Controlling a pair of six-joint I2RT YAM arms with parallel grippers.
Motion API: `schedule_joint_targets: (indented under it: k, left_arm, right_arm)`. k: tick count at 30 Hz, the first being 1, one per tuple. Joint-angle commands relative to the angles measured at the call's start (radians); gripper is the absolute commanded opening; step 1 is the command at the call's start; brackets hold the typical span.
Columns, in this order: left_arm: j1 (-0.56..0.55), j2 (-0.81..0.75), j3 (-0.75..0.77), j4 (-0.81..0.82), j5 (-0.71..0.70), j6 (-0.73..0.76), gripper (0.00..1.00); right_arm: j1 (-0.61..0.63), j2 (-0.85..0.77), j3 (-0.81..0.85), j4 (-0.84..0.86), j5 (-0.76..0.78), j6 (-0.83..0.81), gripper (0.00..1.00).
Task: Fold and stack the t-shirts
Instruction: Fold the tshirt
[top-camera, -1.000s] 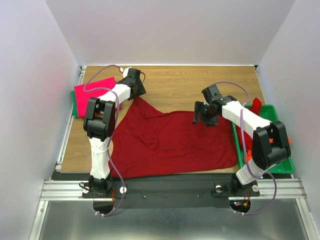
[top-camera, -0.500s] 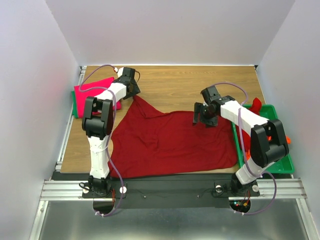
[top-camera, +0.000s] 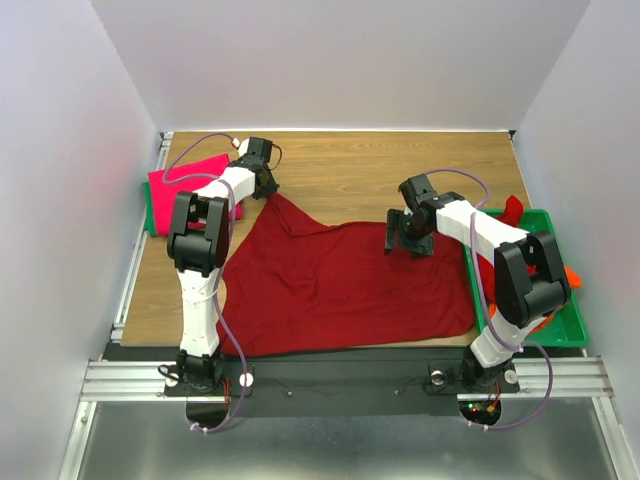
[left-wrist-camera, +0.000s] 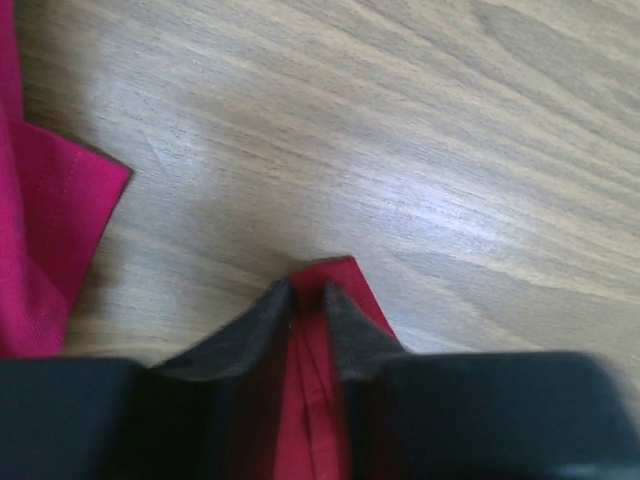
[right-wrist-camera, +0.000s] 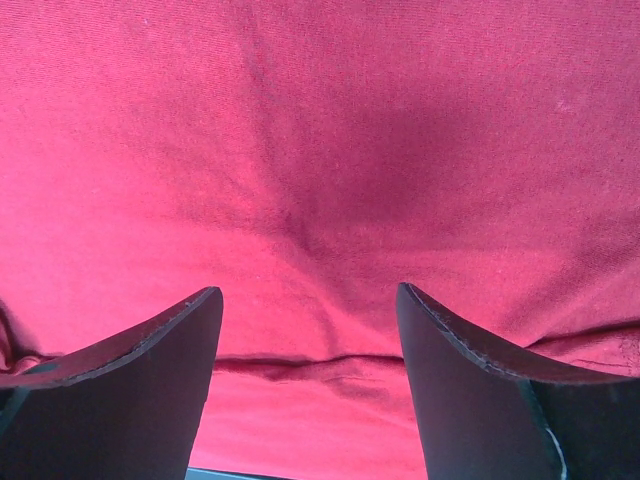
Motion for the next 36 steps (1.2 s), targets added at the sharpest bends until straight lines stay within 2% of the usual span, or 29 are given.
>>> schedule_joint_targets:
  k: [1, 5, 8, 13, 18, 24, 36]
  left_arm:
    - [-0.001, -0.008, 0.034, 0.005, -0.004, 0.011, 0.22]
    - [-0.003, -0.009, 0.046, 0.004, -0.006, 0.017, 0.06]
    - [-0.001, -0.011, 0.057, -0.002, -0.003, 0.020, 0.00]
    - [0.002, -0.045, 0.060, -0.013, 0.001, 0.020, 0.00]
    - [0.018, -0.084, 0.040, -0.011, 0.001, 0.017, 0.00]
    - [0.046, -0.123, 0.003, -0.002, 0.004, 0.008, 0.00]
    - [0.094, -0.152, -0.044, 0.012, 0.007, 0.014, 0.00]
  right_arm:
    - [0.009, -0.003, 0.047, 0.000, 0.014, -0.005, 0.76]
    - [0.009, -0.009, 0.047, -0.005, 0.051, -0.003, 0.76]
    - [0.008, -0.012, 0.053, -0.008, 0.071, -0.005, 0.76]
    - [-0.023, -0.014, 0.099, -0.037, 0.178, -0.024, 0.77]
    - [-0.123, 0.000, 0.134, -0.044, 0.208, -0.058, 0.77]
    - [-0.187, 0.072, 0.203, -0.043, 0.223, -0.089, 0.78]
    - [-0.192, 0.253, 0.364, -0.029, 0.264, -0.098, 0.78]
